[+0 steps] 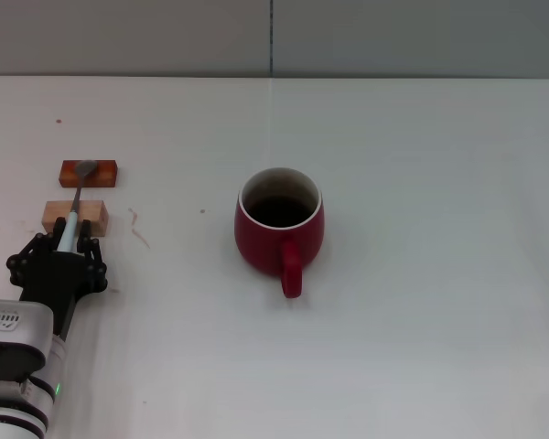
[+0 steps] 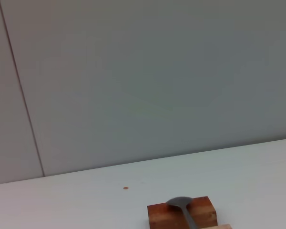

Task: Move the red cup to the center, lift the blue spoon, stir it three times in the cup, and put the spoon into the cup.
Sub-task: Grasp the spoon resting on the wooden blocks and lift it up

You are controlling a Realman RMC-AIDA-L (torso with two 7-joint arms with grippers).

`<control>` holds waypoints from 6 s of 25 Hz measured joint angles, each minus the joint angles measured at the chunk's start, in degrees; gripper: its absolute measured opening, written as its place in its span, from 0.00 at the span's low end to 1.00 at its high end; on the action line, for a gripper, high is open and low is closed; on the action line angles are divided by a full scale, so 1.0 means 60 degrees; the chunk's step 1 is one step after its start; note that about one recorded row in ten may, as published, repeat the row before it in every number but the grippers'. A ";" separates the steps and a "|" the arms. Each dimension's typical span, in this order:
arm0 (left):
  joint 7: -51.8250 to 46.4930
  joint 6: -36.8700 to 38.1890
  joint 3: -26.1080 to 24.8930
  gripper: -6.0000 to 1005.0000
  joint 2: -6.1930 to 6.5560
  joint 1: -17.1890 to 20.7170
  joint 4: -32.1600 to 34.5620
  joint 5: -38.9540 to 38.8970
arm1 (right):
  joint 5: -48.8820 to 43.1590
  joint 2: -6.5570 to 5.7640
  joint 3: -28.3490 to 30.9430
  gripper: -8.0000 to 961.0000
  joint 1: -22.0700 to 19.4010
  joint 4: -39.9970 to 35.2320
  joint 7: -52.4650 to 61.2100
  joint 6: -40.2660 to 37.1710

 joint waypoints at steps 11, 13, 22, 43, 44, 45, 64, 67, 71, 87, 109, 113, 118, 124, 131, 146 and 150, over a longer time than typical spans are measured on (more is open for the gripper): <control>0.0000 0.0029 0.0001 0.26 0.0000 0.0000 0.0000 0.0011 | 0.0000 0.0015 -0.0011 0.68 -0.0014 0.0000 0.0000 0.0000; 0.0000 0.0037 0.0001 0.26 0.0000 0.0000 -0.0001 0.0011 | 0.0000 0.0015 -0.0052 0.68 -0.0014 0.0000 0.0000 0.0000; 0.0000 0.0058 -0.0097 0.26 0.0001 0.0043 0.0000 0.0093 | 0.0000 0.0030 -0.0098 0.68 -0.0014 0.0000 0.0000 0.0000; 0.0000 -0.0001 -0.0102 0.26 0.0000 0.0024 0.0000 0.0098 | 0.0000 0.0029 -0.0106 0.68 -0.0014 0.0000 0.0000 -0.0008; 0.0000 -0.0002 -0.0103 0.26 0.0001 0.0017 -0.0001 0.0098 | 0.0000 0.0029 -0.0111 0.68 -0.0014 0.0000 0.0000 -0.0011; 0.0000 -0.0002 -0.0103 0.26 0.0001 0.0017 -0.0001 0.0098 | 0.0000 0.0029 -0.0111 0.68 -0.0014 0.0000 0.0000 -0.0011; 0.0015 -0.0001 -0.0117 0.21 -0.0029 0.0077 0.0117 0.0097 | 0.0000 0.0037 -0.0113 0.68 -0.0027 0.0000 0.0000 -0.0015; 0.0015 -0.0001 -0.0117 0.17 -0.0029 0.0068 0.0118 0.0098 | 0.0000 0.0046 -0.0112 0.68 -0.0029 0.0000 0.0000 -0.0015; 0.0015 -0.0001 -0.0117 0.17 -0.0030 0.0054 0.0117 0.0098 | 0.0000 0.0054 -0.0112 0.68 -0.0039 0.0000 0.0000 -0.0015; -0.0001 0.0100 -0.0132 0.17 -0.0014 0.0029 0.0117 0.0098 | 0.0000 0.0059 -0.0113 0.68 -0.0044 0.0000 0.0000 -0.0015; -0.0091 0.0206 -0.0286 0.17 -0.0002 0.0108 0.0022 0.0371 | 0.0000 0.0132 -0.0113 0.68 -0.0043 -0.0013 0.0000 -0.0014; -0.0096 0.0290 -0.0518 0.17 -0.0005 0.0237 0.0000 0.0747 | 0.0000 0.0132 -0.0112 0.68 -0.0043 -0.0015 0.0000 -0.0014; -0.0098 0.0313 -0.0643 0.17 0.0000 0.0338 -0.0017 0.0867 | 0.0000 0.0132 -0.0113 0.68 -0.0043 -0.0015 0.0000 -0.0027; -0.0103 0.0146 -0.0695 0.17 0.0001 0.0380 0.0045 0.0874 | 0.0000 0.0141 -0.0113 0.68 -0.0068 -0.0015 0.0000 -0.0121; -0.0782 -0.0153 -0.0730 0.17 0.0001 0.0429 0.0102 0.0873 | 0.0000 0.0147 -0.0113 0.68 -0.0073 -0.0015 0.0000 -0.0129; -0.1268 -0.0150 -0.0711 0.17 0.0017 0.0370 -0.0057 0.0875 | -0.0001 0.0147 -0.0245 0.68 -0.0076 -0.0015 0.0000 -0.0133; -0.1117 -0.0167 -0.0726 0.16 0.0003 0.0415 0.0088 0.0869 | -0.0001 0.0147 -0.0244 0.68 -0.0085 -0.0015 0.0000 -0.0132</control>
